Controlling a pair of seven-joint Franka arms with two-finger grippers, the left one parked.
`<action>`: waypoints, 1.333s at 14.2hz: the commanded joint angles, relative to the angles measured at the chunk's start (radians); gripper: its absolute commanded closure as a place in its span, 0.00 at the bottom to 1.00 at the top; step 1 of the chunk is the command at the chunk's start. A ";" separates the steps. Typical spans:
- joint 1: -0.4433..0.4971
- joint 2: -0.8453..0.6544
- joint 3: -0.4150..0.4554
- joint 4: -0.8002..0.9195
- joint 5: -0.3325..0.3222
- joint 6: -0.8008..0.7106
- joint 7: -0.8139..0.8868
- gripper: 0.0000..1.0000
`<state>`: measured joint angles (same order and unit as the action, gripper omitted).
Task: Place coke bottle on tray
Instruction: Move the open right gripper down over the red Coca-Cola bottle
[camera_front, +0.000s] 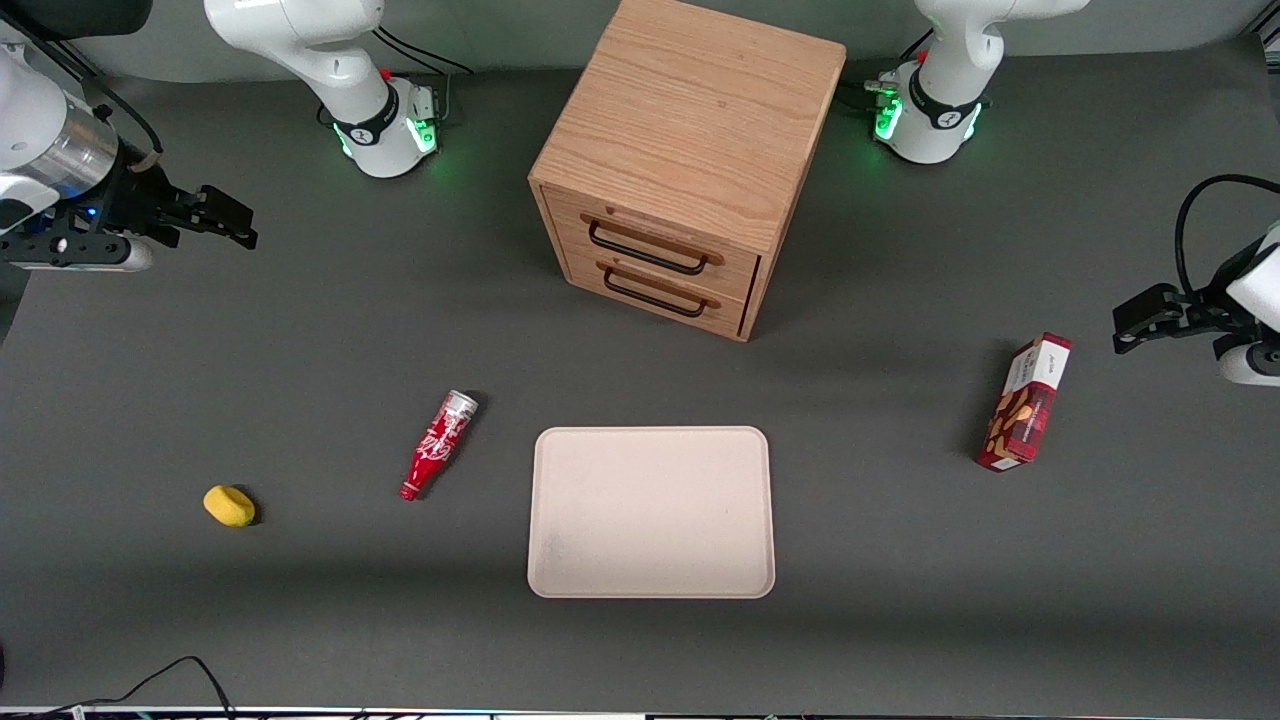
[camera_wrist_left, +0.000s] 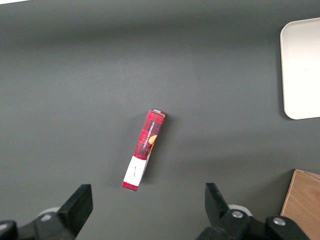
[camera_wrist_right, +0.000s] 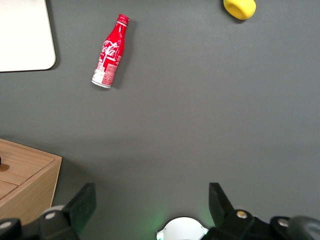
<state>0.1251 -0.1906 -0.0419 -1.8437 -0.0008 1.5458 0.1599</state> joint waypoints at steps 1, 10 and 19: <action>-0.021 0.006 0.013 0.020 0.004 -0.009 0.001 0.00; -0.010 0.209 0.100 0.105 0.015 0.005 0.182 0.00; -0.009 0.451 0.198 0.008 0.005 0.374 0.487 0.00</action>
<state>0.1218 0.2339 0.1431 -1.7979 0.0004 1.8393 0.5986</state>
